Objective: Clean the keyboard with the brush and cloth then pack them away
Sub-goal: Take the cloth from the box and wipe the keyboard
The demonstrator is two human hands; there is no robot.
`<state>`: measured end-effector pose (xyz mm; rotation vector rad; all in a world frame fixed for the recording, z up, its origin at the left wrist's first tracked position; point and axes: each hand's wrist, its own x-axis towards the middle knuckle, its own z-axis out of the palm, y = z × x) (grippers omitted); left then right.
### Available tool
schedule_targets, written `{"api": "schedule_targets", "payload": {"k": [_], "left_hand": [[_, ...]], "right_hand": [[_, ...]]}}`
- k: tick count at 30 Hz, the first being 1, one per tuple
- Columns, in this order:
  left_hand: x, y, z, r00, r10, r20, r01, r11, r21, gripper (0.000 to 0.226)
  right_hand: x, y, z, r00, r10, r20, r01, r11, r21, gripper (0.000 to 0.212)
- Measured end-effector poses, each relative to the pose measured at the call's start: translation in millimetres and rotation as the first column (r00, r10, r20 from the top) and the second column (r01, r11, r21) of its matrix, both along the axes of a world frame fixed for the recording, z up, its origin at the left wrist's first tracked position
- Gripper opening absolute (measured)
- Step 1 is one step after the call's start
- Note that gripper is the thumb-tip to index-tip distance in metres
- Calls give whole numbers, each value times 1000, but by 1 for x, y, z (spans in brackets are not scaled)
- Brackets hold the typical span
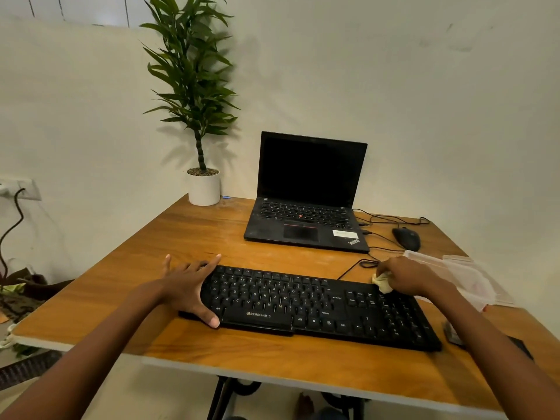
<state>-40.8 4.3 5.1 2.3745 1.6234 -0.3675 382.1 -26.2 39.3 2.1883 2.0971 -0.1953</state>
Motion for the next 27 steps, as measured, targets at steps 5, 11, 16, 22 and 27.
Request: {"api": "schedule_targets", "payload": {"k": [5,11,16,22,27], "left_hand": [[-5,3,2,999,6,41,-5,1000,-26,158],[26,-28,18,967,-85,239,89,996,-8,137],[115,-103,29,588,-126,799,103,991,81,50],[194,-138,-16,405,-95,909,94,994,62,45],[216,-134,-24,318,16,948,-4,1000,-16,13]], "right_hand": [[-4,-42,10,768,48,-638,226,913,340,29],[-24,-103,0,-139,-105,-985,468,869,-159,17],[-53,-130,-27,-360,-176,-916,323,898,-300,45],[-54,-155,-33,-191,-161,-968,149,970,-191,73],[-37,-176,-28,87,-153,-984,342,933,-115,54]]}}
